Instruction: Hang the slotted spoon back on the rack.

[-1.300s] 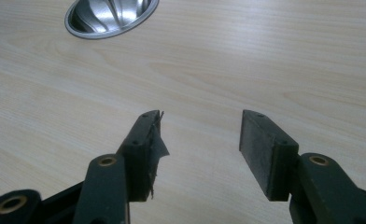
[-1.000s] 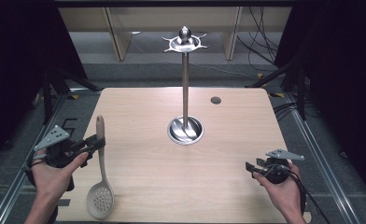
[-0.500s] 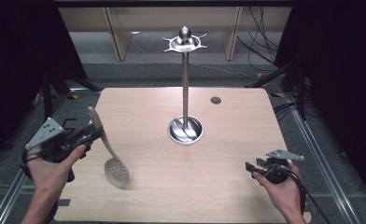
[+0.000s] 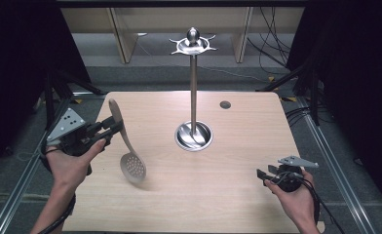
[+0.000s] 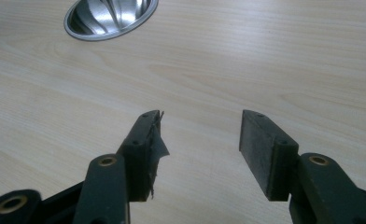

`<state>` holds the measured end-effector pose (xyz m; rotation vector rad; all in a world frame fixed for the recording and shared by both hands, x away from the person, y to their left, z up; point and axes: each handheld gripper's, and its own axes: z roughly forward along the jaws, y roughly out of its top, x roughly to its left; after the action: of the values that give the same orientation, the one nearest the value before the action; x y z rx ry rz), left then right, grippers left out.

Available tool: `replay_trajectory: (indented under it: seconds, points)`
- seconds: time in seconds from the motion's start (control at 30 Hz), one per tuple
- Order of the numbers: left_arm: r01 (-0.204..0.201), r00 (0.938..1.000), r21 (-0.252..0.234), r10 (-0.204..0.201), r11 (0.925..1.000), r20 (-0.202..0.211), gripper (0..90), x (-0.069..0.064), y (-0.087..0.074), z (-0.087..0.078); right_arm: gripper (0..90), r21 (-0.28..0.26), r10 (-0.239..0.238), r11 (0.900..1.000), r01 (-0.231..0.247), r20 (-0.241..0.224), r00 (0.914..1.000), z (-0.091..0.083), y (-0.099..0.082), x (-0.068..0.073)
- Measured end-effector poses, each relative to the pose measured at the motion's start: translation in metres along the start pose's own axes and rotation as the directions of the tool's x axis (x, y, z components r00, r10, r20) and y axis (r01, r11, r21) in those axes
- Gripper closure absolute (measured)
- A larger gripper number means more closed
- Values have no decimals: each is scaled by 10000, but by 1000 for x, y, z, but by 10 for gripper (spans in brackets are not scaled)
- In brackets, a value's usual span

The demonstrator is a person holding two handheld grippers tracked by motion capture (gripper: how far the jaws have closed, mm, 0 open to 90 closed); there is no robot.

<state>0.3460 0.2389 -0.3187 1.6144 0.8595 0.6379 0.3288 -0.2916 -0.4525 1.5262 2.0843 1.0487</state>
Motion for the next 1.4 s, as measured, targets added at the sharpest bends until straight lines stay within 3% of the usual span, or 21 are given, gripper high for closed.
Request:
replay_trajectory:
  seconds: [0.57, 0.6, 0.7, 0.83, 0.97, 1.03, 1.3, 1.4]
  points:
    - [-314, 9993, -50, 315, 9995, 208, 693, -7, 11, 11, 490, -61, -32, 10000, 32, 25, 10000, -1, 0, 0]
    - [-322, 9993, -5, 322, 9995, 197, 693, -7, 12, 12, 490, -193, 6, 9998, -10, -184, 9998, 1, 0, -1]
    - [-333, 9992, 14, 333, 9994, 220, 693, -7, 13, 14, 490, -73, -18, 10000, 18, 37, 10000, 0, 0, 0]
    - [-359, 9990, 9, 358, 9994, 256, 693, -8, 16, 18, 489, -49, -22, 10000, 22, -15, 10000, 0, 0, 0]
    - [-350, 9988, -79, 353, 9994, 329, 693, -9, 18, 24, 489, -32, -26, 10000, 26, -17, 10000, 0, 0, 0]
    - [-662, 9967, -234, 672, 9975, 456, 693, -8, 20, 29, 489, -19, -13, 10000, 13, -8, 10000, 0, 0, 0]
    - [-832, 9936, -409, 860, 9957, 731, 693, -9, 23, 39, 489, -15, -16, 10000, 16, -8, 10000, 0, 0, 0]
    - [-843, 9912, -681, 907, 9941, 962, 693, -9, 25, 45, 489, -15, -25, 10000, 25, -13, 10000, 0, 0, 0]
